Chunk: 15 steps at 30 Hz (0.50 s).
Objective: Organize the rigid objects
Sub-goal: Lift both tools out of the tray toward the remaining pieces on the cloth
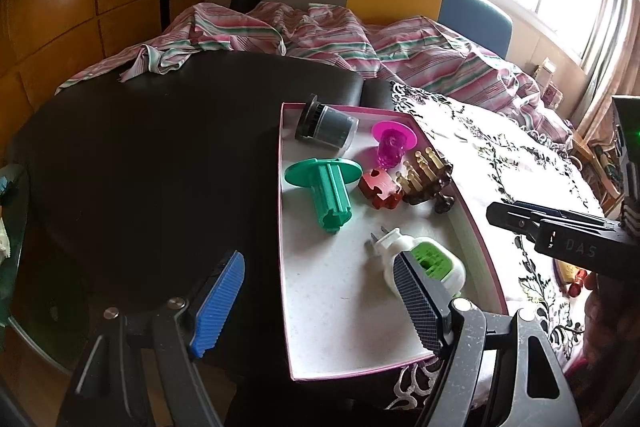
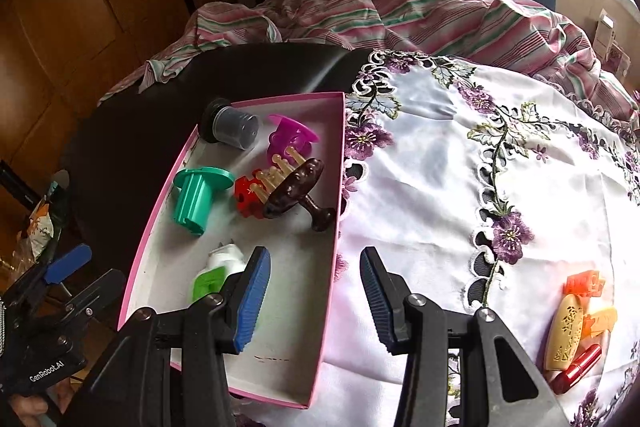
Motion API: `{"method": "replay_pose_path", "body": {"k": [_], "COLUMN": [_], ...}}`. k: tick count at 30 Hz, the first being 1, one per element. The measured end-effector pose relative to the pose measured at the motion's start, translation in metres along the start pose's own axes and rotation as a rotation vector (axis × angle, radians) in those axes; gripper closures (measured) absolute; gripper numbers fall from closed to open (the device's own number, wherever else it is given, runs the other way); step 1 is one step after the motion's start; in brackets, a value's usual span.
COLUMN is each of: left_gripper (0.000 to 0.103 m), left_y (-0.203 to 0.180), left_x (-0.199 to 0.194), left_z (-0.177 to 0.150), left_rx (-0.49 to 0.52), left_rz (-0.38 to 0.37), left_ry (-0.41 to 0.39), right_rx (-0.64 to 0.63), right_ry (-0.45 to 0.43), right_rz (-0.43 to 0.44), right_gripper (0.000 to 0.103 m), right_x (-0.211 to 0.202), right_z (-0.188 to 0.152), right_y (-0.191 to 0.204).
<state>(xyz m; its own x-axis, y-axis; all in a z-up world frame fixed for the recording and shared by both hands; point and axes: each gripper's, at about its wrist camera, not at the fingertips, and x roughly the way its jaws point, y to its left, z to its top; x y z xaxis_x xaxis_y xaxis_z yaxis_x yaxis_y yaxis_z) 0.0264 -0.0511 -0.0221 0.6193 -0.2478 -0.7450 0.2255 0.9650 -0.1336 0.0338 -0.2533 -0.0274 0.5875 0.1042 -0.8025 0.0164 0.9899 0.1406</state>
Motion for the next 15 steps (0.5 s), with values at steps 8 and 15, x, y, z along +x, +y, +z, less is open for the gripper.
{"method": "replay_pose_path", "body": {"k": [8,15], "left_gripper": [0.025,0.025], "left_y": [-0.005,-0.013], "left_x": [0.000,-0.001], "left_z": [0.001,0.002], "left_rx": [0.020,0.044], "left_rz": [0.002,0.000], "left_ry": [-0.004,-0.010], "right_rx": [-0.010,0.011], "right_ry": [-0.018,-0.028], "right_rz": [-0.030,-0.066], "right_gripper": [0.056,0.056], "right_x": [-0.008,-0.017], "right_z": [-0.003,-0.007], "right_y": [-0.010,-0.029]}}
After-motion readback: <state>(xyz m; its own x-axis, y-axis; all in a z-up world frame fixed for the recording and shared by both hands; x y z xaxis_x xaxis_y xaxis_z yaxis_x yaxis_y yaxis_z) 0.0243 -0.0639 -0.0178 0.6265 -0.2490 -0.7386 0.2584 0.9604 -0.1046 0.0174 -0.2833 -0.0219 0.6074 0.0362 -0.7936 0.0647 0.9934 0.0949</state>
